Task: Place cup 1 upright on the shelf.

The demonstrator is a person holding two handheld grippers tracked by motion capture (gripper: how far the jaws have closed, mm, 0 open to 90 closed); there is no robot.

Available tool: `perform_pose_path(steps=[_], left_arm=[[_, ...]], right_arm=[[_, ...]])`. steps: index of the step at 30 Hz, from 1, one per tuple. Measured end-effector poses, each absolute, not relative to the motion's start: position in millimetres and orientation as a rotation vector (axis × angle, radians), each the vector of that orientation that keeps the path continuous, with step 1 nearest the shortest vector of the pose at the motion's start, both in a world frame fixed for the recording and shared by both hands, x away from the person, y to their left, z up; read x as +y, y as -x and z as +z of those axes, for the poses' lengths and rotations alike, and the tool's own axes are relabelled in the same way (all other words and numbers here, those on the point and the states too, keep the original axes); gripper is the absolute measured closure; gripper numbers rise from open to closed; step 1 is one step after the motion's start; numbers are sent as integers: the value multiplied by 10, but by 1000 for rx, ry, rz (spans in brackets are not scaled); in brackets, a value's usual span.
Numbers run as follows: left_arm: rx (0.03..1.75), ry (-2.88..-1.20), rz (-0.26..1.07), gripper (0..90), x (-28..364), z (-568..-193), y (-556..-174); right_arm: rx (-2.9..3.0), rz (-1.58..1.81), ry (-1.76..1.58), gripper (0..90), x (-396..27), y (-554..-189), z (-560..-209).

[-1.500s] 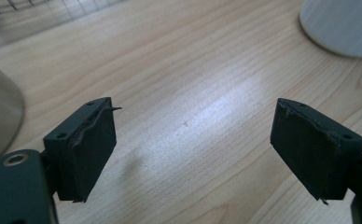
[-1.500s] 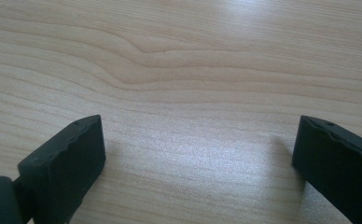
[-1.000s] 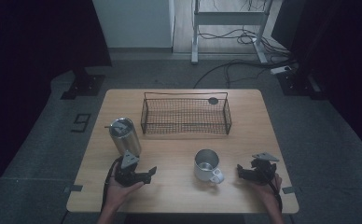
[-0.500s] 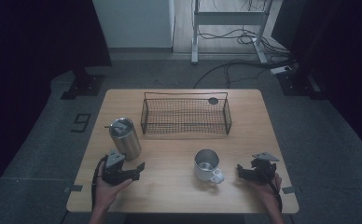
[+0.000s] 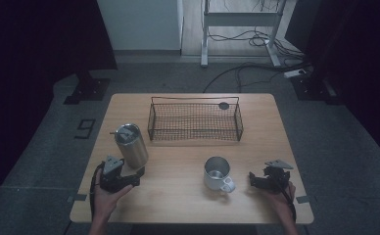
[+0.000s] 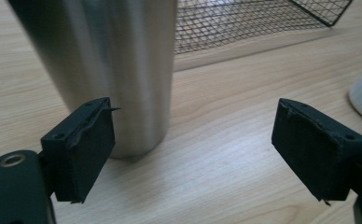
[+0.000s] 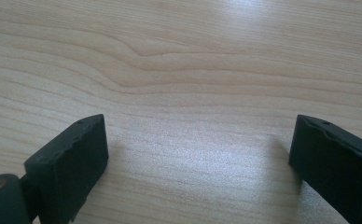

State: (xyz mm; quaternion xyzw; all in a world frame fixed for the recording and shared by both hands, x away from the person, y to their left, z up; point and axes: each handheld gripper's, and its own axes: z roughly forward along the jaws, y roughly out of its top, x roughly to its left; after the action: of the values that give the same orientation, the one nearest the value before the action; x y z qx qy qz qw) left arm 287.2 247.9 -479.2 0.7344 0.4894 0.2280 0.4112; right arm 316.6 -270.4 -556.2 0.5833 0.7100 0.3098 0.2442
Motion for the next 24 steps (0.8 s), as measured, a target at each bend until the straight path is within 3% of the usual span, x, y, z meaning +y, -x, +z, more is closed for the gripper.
perform_pose_path(steps=[24], left_arm=[[1272, -1809, 614, 38, 2619, -4811, -3127]], right_arm=[[1938, 846, -1594, 45, -2704, -3166, -5562]])
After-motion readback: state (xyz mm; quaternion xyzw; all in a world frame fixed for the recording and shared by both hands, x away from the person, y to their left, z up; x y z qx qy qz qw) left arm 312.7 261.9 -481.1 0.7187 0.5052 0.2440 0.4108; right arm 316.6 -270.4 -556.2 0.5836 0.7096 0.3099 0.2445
